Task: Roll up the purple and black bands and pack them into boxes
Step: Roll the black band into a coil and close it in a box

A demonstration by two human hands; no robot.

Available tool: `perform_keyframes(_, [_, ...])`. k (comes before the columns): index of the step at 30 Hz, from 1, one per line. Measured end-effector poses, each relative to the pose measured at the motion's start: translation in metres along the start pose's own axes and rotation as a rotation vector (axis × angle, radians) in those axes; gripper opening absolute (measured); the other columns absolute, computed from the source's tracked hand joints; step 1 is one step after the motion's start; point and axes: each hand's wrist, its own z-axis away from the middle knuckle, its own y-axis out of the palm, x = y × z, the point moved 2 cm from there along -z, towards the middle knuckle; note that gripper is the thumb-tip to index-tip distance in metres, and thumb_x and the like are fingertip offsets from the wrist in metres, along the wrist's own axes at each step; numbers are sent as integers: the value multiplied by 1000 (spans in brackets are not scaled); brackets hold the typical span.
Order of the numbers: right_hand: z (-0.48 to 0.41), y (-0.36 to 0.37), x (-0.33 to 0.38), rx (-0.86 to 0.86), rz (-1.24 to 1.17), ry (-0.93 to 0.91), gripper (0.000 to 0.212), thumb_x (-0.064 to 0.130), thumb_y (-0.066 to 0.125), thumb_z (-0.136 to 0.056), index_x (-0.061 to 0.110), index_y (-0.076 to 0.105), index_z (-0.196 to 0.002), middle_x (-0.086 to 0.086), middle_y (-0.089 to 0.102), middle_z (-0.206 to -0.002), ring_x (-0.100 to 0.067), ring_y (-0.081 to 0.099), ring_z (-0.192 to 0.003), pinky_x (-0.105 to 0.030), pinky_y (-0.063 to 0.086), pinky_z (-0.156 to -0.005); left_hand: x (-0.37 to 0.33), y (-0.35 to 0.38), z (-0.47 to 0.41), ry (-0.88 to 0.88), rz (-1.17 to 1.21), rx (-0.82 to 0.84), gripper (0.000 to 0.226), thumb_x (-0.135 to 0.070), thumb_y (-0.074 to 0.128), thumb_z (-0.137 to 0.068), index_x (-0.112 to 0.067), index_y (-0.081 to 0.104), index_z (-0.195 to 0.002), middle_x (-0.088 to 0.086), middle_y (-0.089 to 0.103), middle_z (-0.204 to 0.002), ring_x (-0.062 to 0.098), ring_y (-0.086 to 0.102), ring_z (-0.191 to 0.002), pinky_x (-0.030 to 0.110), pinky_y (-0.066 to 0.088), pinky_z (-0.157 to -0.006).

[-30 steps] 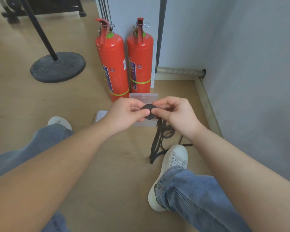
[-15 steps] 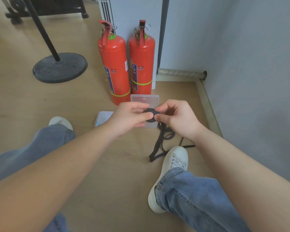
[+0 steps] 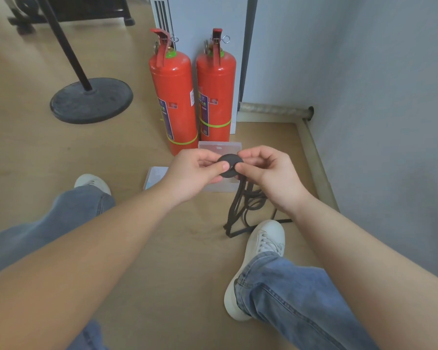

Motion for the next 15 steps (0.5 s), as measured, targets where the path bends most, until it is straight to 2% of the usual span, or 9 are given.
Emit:
perform_keyframes(2, [1, 1, 1, 5, -84, 13, 20, -4, 72, -89, 13, 71, -100, -6, 79, -87, -23, 74, -77, -33, 61, -77, 0, 8, 4, -39, 161, -8, 10, -9, 69, -93, -19, 71, -94, 1, 75, -94, 7, 75, -87, 17, 58, -75])
perform_keyframes(4, [0, 1, 2, 5, -94, 16, 19, -3, 71, -90, 13, 71, -100, -6, 79, -87, -23, 74, -78, -31, 60, -76, 2, 12, 5, -76, 270, 9, 11, -7, 66, -94, -17, 70, -94, 3, 75, -97, 7, 75, -87, 17, 57, -74])
perform_keyframes(6, [-2, -2, 2, 15, 12, -17, 20, -3, 72, -90, 15, 72, -98, -6, 78, -86, -21, 73, -74, -31, 60, -75, 3, 13, 7, -115, 264, 47, 9, -7, 67, -94, -14, 69, -100, 9, 75, -103, 13, 76, -88, 22, 60, -74])
perform_keyframes(8, [-1, -3, 4, 53, 156, -75, 22, -3, 72, -90, 19, 73, -95, -3, 78, -85, -17, 73, -73, -27, 58, -73, 4, 11, 5, -134, 144, 92, 15, -10, 70, -92, -16, 68, -106, 9, 74, -106, 16, 76, -87, 31, 63, -73])
perform_keyframes(10, [0, -1, 6, 95, 282, -122, 22, 0, 73, -90, 21, 73, -97, -4, 79, -92, -18, 76, -82, -26, 59, -78, 2, 7, 3, -82, -61, 101, 21, -17, 74, -90, -24, 67, -109, -1, 73, -105, 12, 75, -89, 34, 64, -71])
perform_keyframes(13, [-1, 0, 12, 160, 476, -173, 27, 6, 75, -89, 32, 73, -95, 10, 78, -93, -2, 73, -85, -17, 54, -80, -4, 0, -1, 140, -479, 70, 14, -29, 79, -84, -24, 76, -96, -7, 76, -92, 4, 72, -85, 29, 61, -72])
perform_keyframes(15, [-1, 0, 14, 171, 586, -199, 27, 10, 78, -87, 36, 72, -92, 12, 77, -87, -2, 70, -81, -19, 53, -80, -5, -5, -4, 186, -620, 68, 17, -32, 82, -80, -21, 80, -93, -4, 78, -86, 3, 72, -79, 26, 60, -74])
